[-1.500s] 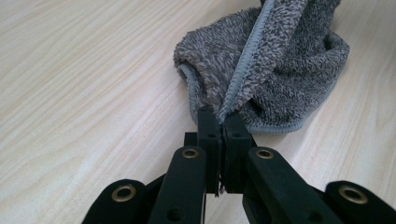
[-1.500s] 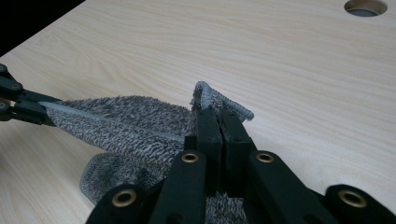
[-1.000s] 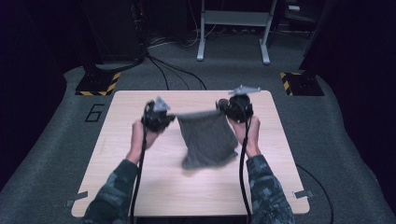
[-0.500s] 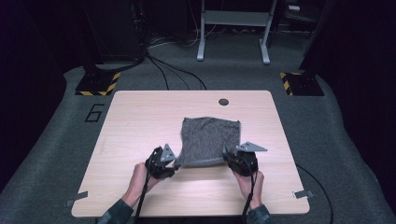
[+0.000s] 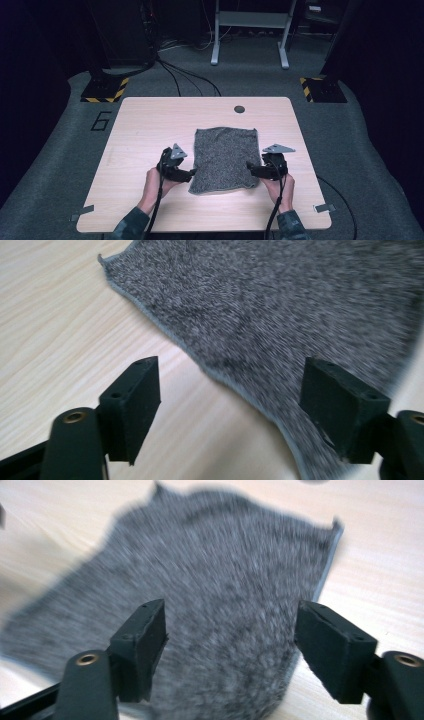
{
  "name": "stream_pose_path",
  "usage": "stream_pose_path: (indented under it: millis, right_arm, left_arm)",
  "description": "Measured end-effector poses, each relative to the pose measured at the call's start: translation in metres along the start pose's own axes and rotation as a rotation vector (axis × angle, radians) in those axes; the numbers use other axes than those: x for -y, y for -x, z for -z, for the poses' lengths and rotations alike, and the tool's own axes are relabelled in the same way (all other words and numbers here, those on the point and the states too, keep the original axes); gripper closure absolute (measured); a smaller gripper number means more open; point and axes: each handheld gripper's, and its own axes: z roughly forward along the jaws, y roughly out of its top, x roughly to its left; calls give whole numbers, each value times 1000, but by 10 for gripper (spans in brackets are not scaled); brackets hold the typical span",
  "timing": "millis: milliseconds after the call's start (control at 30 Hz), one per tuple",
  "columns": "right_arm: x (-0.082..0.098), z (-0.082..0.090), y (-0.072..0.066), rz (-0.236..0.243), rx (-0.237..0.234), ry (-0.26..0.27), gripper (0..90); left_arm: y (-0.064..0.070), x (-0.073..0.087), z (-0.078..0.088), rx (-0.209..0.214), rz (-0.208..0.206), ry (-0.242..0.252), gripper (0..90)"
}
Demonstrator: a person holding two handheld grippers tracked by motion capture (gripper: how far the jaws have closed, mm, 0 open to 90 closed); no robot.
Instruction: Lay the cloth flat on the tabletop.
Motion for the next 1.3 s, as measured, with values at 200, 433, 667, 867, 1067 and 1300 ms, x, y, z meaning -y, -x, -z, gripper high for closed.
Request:
stream_pose_path:
  millis: [200, 433, 667, 867, 1067, 1300]
  right_arm:
    - [19, -31, 9, 5, 23, -108, 163]
    - [25, -29, 11, 29, 48, -134, 165]
    - [34, -28, 13, 44, 83, -161, 175]
    - [32, -34, 9, 48, 71, -159, 156]
    - [18, -50, -13, 120, 41, -168, 145]
    - [17, -23, -3, 53, 40, -104, 157]
  left_arm:
    - [4, -3, -32, -65, -4, -72, 215]
    - [4, 4, -40, -91, -17, -115, 238]
    - [5, 11, -38, -110, -53, -114, 248]
    - [-2, 20, -30, -129, -47, -110, 249]
    - [-22, 33, -18, -166, -14, -131, 247]
    - [-25, 35, -8, -133, 24, -92, 232]
